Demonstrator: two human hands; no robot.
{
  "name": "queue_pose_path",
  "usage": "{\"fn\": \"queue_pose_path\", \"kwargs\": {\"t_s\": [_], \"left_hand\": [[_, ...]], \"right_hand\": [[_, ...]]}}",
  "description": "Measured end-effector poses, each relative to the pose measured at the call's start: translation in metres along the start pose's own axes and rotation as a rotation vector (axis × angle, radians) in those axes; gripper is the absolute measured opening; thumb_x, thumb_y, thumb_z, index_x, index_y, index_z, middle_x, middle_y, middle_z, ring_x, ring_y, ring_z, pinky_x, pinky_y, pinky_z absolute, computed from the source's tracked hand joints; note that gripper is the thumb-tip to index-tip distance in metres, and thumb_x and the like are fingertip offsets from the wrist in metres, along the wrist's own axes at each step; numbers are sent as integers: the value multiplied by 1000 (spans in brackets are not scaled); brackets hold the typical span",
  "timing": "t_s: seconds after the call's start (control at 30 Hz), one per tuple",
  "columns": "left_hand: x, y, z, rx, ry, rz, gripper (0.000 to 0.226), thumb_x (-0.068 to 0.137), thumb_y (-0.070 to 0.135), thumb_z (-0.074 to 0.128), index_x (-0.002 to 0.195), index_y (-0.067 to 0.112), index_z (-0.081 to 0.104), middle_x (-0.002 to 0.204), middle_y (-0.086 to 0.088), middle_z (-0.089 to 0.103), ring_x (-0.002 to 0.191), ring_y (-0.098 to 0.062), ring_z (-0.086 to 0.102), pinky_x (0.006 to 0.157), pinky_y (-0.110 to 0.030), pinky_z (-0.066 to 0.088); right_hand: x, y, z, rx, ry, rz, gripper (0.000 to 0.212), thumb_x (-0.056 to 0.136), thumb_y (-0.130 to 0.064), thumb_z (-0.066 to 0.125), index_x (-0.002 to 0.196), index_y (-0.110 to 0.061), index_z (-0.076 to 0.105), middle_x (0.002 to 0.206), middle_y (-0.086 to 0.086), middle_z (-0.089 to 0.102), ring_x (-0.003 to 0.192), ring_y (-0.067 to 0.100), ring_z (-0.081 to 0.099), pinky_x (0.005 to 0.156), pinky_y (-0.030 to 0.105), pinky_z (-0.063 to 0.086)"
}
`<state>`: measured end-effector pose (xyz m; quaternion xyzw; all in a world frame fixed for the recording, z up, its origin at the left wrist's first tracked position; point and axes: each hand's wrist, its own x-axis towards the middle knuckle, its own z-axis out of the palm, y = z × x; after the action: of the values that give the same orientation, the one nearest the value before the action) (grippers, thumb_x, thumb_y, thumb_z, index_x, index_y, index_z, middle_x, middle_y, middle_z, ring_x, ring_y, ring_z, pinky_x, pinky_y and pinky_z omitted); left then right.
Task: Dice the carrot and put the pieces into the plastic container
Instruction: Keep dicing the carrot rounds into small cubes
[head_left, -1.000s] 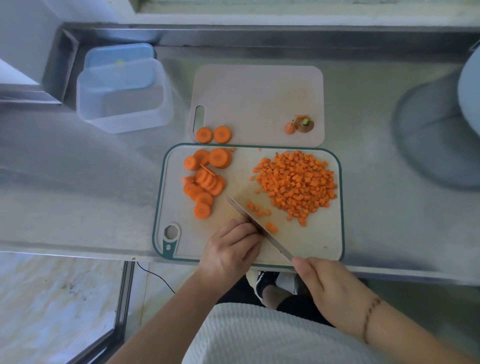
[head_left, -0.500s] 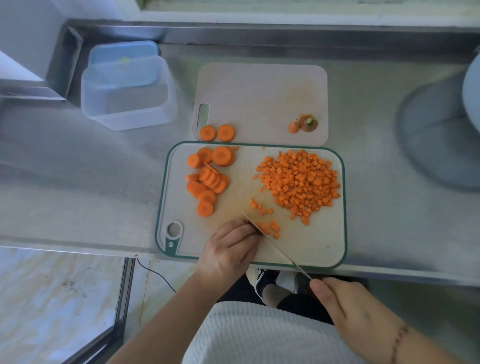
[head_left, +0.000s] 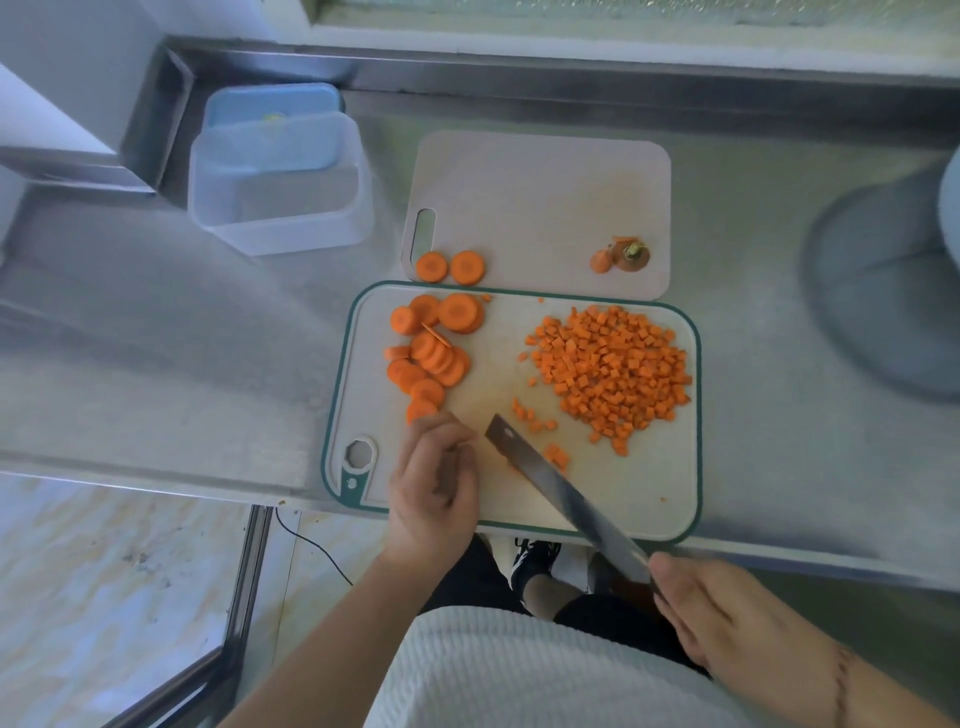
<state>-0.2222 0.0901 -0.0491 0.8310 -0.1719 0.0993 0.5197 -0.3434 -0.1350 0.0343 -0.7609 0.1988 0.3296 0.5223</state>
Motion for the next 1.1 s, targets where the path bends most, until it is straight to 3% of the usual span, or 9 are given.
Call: {"fn": "queue_pose_path", "kwargs": {"t_s": [0.07,0.17,0.3,0.37,0.53,0.63,0.8,1.0,1.1], "left_hand": [[1,2,0,-27,46,-68,19,88,-1,46,101,-4,58,98,-12,56,93,-15,57,78,-21,46],[2,4,-1,-64,26,-66,30,83,-3,40,108,7,53,99,-12,55,94,-23,57,79,-24,48],[2,5,0,-4,-11,-37,27,80,-13,44,104,-11,56,101,-14,54,102,-8,53,89,-15,43],[2,3,2,33,-32,-46,25,80,-16,50,103,-11,58,103,-12,55,104,-7,54,88,-16,44],[1,-4,3,142,-137,86,22,80,-12,65,100,-2,67,102,-8,62,89,-17,58,80,-20,49],[-2,-13,-3,246,-281,245,12,86,-6,69,96,0,70,95,-8,69,85,-25,63,79,-33,55],[20,-13,5,226,-383,275,13,93,7,58,96,7,71,93,-5,72,82,-23,66,70,-34,56],[57,10,41,139,-486,98,33,85,16,46,99,8,75,101,-9,73,87,-22,71,70,-30,55],[66,13,37,52,-511,135,31,85,11,48,101,9,74,103,-5,73,91,-16,68,75,-28,54]], "right_hand": [[5,-2,8,-16,-39,16,52,91,-57,35,63,-13,42,55,-9,41,57,2,40,63,24,40],[12,-13,11,1,-38,-6,51,88,-59,33,63,-14,40,55,-7,39,50,2,38,56,15,33],[15,-22,-13,127,37,143,52,86,-58,30,65,-11,37,45,-3,27,36,10,24,39,20,25],[18,-22,-25,216,48,218,54,84,-64,30,67,-13,35,49,-1,22,37,11,16,41,16,13],[19,-24,-29,256,-4,241,56,85,-67,29,72,-13,37,55,3,21,40,12,14,44,17,10],[10,-26,-24,142,28,111,58,84,-66,27,67,-12,39,45,-5,29,34,7,25,35,17,20],[-7,-10,-26,-307,262,-115,77,74,-87,7,66,-22,47,57,-2,56,55,8,54,54,25,41],[-17,-13,-37,-655,398,-58,74,69,-77,-5,88,-28,48,80,-5,60,76,11,57,66,28,42],[-16,-13,-39,-715,427,-4,72,72,-78,-3,97,-31,46,97,-3,67,92,13,63,69,28,41]]}}
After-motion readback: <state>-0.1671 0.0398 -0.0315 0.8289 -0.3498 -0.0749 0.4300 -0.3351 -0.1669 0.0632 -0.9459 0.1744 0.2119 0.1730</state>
